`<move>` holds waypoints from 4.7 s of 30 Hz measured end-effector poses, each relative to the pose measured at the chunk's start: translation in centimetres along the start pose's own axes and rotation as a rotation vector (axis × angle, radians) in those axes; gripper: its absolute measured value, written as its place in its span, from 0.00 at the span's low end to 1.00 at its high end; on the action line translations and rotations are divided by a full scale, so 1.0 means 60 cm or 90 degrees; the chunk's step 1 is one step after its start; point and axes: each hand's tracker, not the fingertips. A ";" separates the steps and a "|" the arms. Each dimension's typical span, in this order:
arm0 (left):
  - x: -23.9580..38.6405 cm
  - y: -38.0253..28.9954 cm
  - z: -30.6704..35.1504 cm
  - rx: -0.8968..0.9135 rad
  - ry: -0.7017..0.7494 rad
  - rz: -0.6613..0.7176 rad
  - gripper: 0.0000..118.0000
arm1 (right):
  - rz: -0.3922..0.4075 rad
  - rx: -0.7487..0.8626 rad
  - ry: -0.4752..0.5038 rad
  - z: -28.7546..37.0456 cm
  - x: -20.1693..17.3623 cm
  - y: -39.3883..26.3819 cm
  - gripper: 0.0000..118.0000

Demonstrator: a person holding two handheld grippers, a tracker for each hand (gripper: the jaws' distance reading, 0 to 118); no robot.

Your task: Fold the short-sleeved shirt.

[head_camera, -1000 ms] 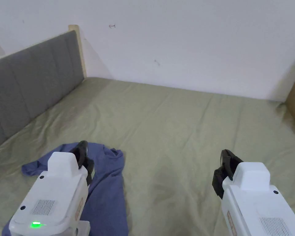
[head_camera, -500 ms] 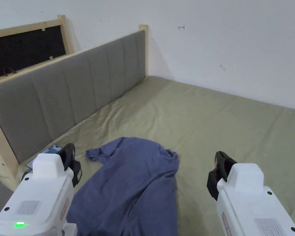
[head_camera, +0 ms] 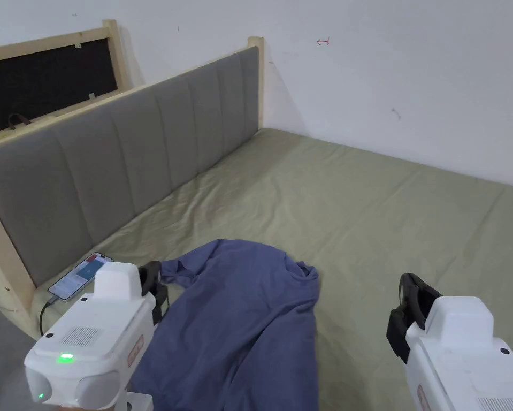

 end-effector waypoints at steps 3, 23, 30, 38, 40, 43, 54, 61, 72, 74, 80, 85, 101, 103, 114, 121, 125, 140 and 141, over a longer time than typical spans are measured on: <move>0.034 -0.001 -0.055 -0.077 -0.039 0.001 0.06 | -0.004 -0.011 -0.020 0.002 0.023 -0.007 0.00; 0.214 -0.211 -0.308 -0.471 -0.064 -0.041 0.56 | 0.012 -0.106 -0.128 0.039 0.144 -0.071 0.00; 0.216 -0.195 -0.299 -0.444 -0.065 -0.062 0.00 | 0.001 -0.123 -0.144 0.050 0.162 -0.083 0.00; 0.200 -0.097 -0.230 -0.363 -0.168 0.054 0.00 | -0.017 -0.102 -0.157 0.069 0.178 -0.073 0.00; 0.207 -0.064 -0.206 -0.327 -0.203 0.066 0.00 | -0.026 -0.095 -0.162 0.075 0.183 -0.070 0.00; 0.232 -0.003 -0.179 -0.278 -0.272 0.110 0.00 | -0.035 -0.085 -0.169 0.088 0.190 -0.065 0.00; 0.425 0.216 -0.094 -0.140 -0.460 0.020 0.00 | -0.044 -0.037 -0.222 0.171 0.235 -0.034 0.00; 0.570 0.248 -0.026 -0.115 -0.571 -0.071 0.00 | -0.033 -0.015 -0.278 0.236 0.269 -0.021 0.00; 0.737 0.022 0.004 -0.302 -0.658 -0.139 0.00 | -0.047 -0.038 -0.345 0.300 0.315 -0.052 0.00; 0.749 -0.026 0.001 -0.341 -0.649 -0.146 0.00 | -0.051 -0.045 -0.348 0.302 0.319 -0.059 0.00; 0.770 -0.161 -0.023 -0.456 -0.581 -0.231 0.00 | -0.061 -0.063 -0.349 0.297 0.321 -0.072 0.00; 0.768 -0.233 -0.030 -0.517 -0.481 -0.301 0.00 | -0.074 -0.069 -0.342 0.285 0.314 -0.071 0.00; 0.597 0.024 0.052 -0.073 -0.466 -0.060 0.99 | -0.064 -0.020 -0.346 0.286 0.302 -0.025 0.00; 0.567 0.062 0.063 -0.015 -0.439 -0.051 0.99 | -0.061 -0.008 -0.347 0.285 0.303 -0.016 0.00; 0.458 0.119 0.066 0.138 -0.308 -0.039 0.66 | -0.051 0.039 -0.352 0.279 0.291 0.016 0.00; 0.443 0.103 0.064 0.152 -0.331 -0.055 0.00 | -0.040 0.046 -0.346 0.271 0.282 0.024 0.00; 0.452 0.094 0.061 0.120 -0.346 -0.073 0.00 | -0.042 0.045 -0.342 0.267 0.282 0.022 0.00; 0.532 -0.055 -0.056 -0.235 -0.362 -0.130 0.00 | -0.056 0.006 -0.341 0.260 0.291 0.002 0.00; 0.539 -0.071 -0.069 -0.270 -0.365 -0.133 0.00 | -0.056 0.003 -0.342 0.259 0.293 -0.001 0.00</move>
